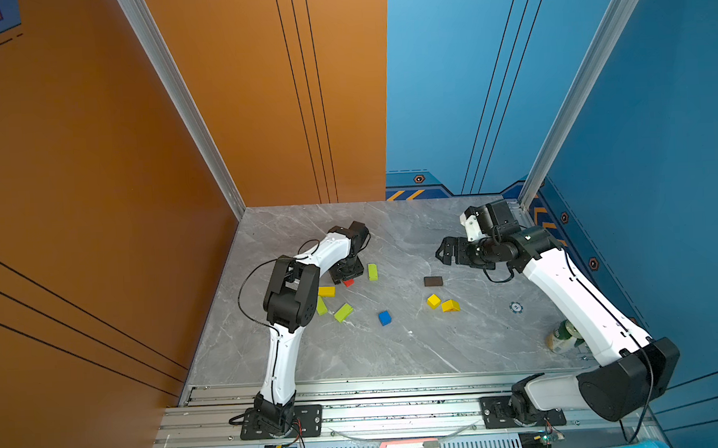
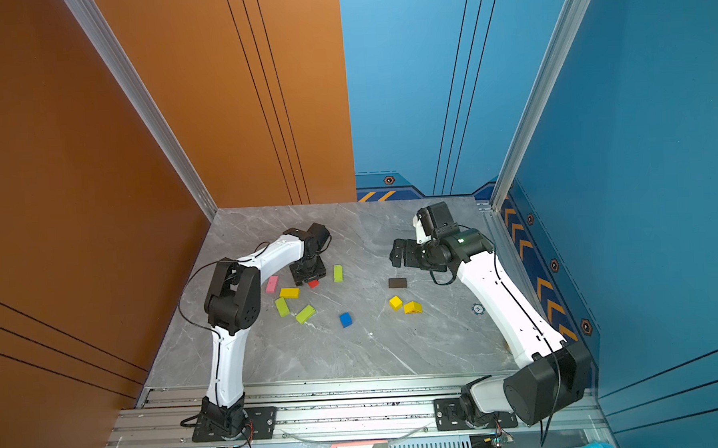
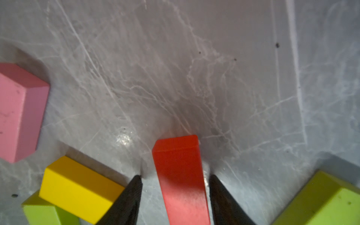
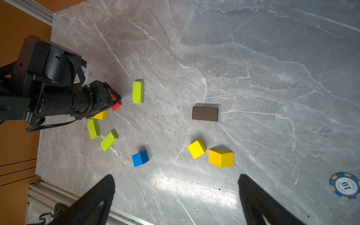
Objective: Build the wood block tower
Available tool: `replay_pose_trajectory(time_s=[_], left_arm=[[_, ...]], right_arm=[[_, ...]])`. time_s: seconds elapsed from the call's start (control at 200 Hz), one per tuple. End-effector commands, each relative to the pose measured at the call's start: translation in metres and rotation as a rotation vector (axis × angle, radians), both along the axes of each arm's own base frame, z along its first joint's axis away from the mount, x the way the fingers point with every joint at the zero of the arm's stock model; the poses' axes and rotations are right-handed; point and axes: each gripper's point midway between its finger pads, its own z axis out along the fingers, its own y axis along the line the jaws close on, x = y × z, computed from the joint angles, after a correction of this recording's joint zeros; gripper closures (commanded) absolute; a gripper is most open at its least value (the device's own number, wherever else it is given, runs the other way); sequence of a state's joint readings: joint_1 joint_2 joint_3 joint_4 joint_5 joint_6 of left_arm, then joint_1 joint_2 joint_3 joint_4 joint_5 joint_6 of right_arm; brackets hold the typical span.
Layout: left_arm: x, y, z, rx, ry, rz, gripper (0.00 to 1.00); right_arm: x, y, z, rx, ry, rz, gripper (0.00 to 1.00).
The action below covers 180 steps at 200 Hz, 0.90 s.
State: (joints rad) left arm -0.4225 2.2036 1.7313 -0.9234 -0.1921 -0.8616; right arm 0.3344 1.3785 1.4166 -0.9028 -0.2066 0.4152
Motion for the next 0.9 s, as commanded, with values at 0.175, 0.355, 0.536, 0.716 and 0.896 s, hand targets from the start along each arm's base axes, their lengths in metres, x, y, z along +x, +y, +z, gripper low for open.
replay_pose_trajectory(time_s=[0.175,0.355,0.536,0.716,0.896], left_arm=[[0.003,-0.013,-0.009,-0.029,0.024,-0.026,0.74],[0.008,-0.030,-0.001,-0.047,0.001,-0.068,0.78],[0.015,-0.048,0.002,-0.072,-0.015,-0.119,0.79],[0.023,-0.066,0.004,-0.065,-0.038,-0.203,0.75],[0.023,-0.066,0.000,-0.061,-0.029,-0.223,0.74]], right_arm=[[-0.007,-0.006,0.005,-0.011,0.014,0.007,0.00],[-0.011,-0.008,0.004,-0.012,0.017,0.003,0.00],[-0.016,-0.010,0.004,-0.013,0.013,-0.006,0.00],[-0.022,-0.015,0.004,-0.017,0.007,-0.020,0.00],[-0.027,-0.018,0.004,-0.018,0.004,-0.030,0.00]])
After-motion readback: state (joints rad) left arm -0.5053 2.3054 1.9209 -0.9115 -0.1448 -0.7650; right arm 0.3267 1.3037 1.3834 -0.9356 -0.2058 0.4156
